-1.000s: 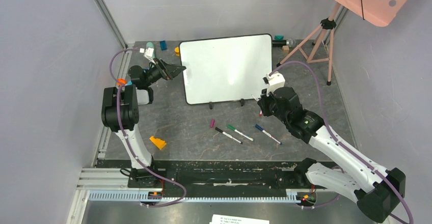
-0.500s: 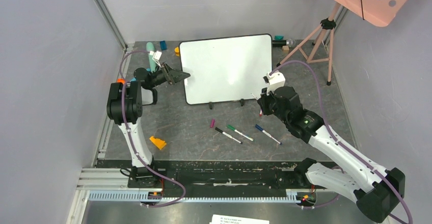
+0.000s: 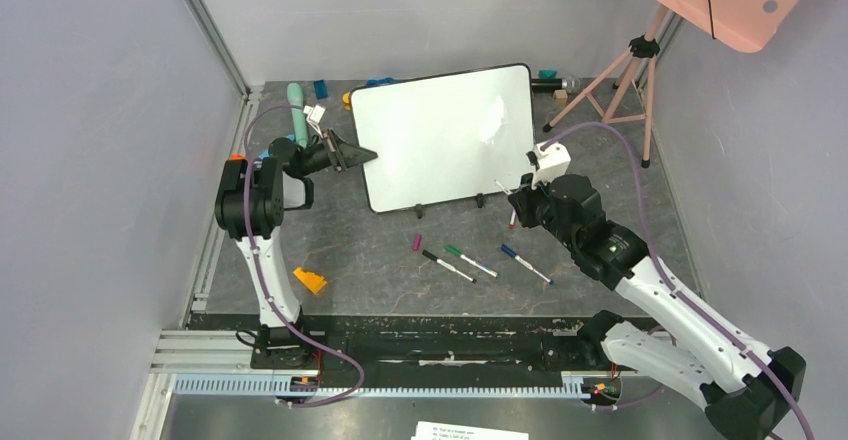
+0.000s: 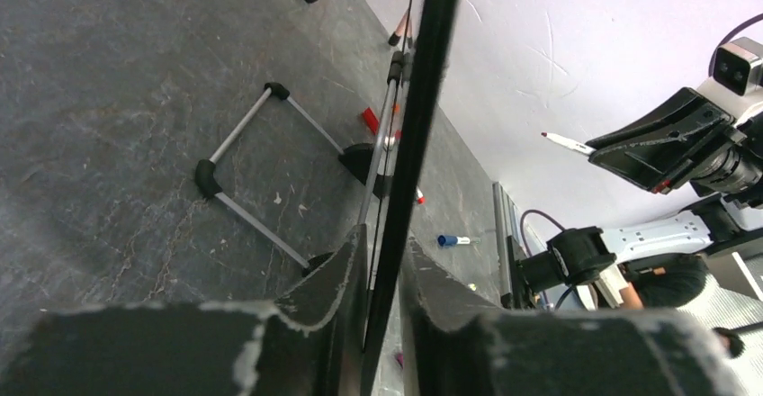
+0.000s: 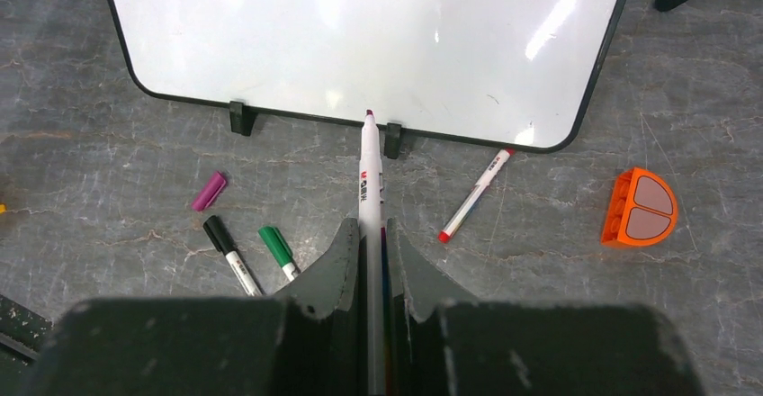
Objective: Write a sentence on the whiteboard
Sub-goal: Move the whiteboard to the center of the board.
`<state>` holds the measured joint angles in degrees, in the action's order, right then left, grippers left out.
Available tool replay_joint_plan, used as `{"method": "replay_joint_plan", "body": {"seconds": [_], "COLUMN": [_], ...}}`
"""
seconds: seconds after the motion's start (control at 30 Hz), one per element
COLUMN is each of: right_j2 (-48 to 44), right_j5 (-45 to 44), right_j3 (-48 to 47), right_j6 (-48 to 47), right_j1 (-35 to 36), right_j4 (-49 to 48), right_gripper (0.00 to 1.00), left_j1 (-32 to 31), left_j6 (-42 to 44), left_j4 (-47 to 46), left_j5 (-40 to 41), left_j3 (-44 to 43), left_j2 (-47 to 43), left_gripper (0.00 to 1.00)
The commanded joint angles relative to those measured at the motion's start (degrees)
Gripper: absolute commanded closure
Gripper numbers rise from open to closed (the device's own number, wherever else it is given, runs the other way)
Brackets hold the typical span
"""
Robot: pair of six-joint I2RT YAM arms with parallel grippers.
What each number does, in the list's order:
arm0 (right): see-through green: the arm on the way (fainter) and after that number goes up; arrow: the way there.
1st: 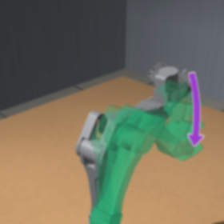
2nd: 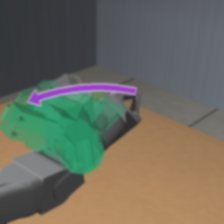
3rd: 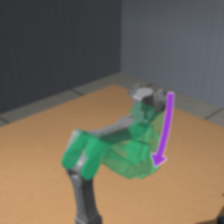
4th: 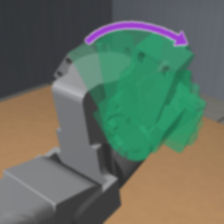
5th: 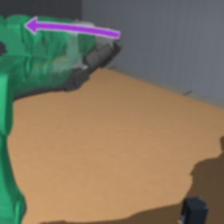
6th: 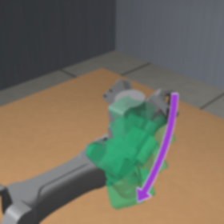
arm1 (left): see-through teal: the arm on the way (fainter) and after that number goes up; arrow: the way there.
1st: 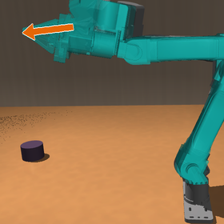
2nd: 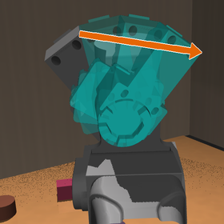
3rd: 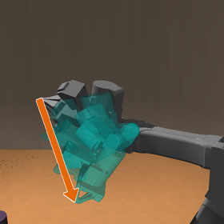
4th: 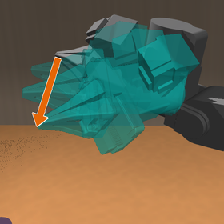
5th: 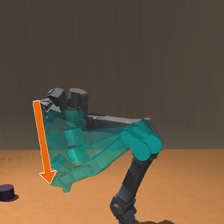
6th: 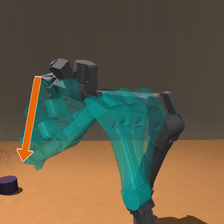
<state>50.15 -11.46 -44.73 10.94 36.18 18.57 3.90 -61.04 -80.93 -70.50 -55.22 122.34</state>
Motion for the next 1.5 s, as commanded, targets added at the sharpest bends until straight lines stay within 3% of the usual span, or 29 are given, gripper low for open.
{"method": "replay_joint_plan", "body": {"seconds": [0.0, 0.07, 0.37, 0.7, 1.03, 1.17, 1.33, 1.47], "right_j2": [-2.0, -2.2, -2.2, -2.8, -3.6, -3.0, -0.6, 4.6], "right_j5": [-0.2, -0.3, 0.5, 1.9, 2.2, -3.4, -19.5, -18.8], "right_j3": [0.1, 0.0, -0.6, 0.4, 1.3, 0.5, -2.2, -5.3], "right_j6": [0.4, 0.2, 1.1, 1.9, 2.6, 3.6, 6.8, 7.1], "right_j1": [-0.1, -0.1, -0.1, -0.1, -0.2, -0.2, -2.3, -9.9], "right_j4": [-0.1, 0.3, 0.7, -0.2, -0.3, 0.6, 2.1, 1.6], "right_gripper": [1.0, 1.0, 1.0, 1.0, 1.0, 1.0, 1.0, 1.0], "left_j1": [-0.6, -0.6, -0.8, -1.3, -1.7, -2.8, -2.9, -2.9], "left_j6": [-6.3, -6.6, -6.0, -1.9, -2.7, -2.8, -1.2, -0.3], "left_j4": [-8.2, -8.3, -8.3, -8.3, -8.3, -8.3, -8.3, -8.3], "left_j5": [-2.3, -2.4, -4.1, -5.1, -9.2, -11.9, -12.8, -13.2], "left_j3": [-1.2, -1.1, 2.2, 11.9, 11.2, 10.7, 11.9, 12.0], "left_j2": [2.2, 2.4, -0.8, -8.0, -9.4, -9.9, -11.7, -12.4], "left_gripper": [0.84, 0.98, 0.98, 0.98, 0.98, 0.98, 0.98, 0.98]}}
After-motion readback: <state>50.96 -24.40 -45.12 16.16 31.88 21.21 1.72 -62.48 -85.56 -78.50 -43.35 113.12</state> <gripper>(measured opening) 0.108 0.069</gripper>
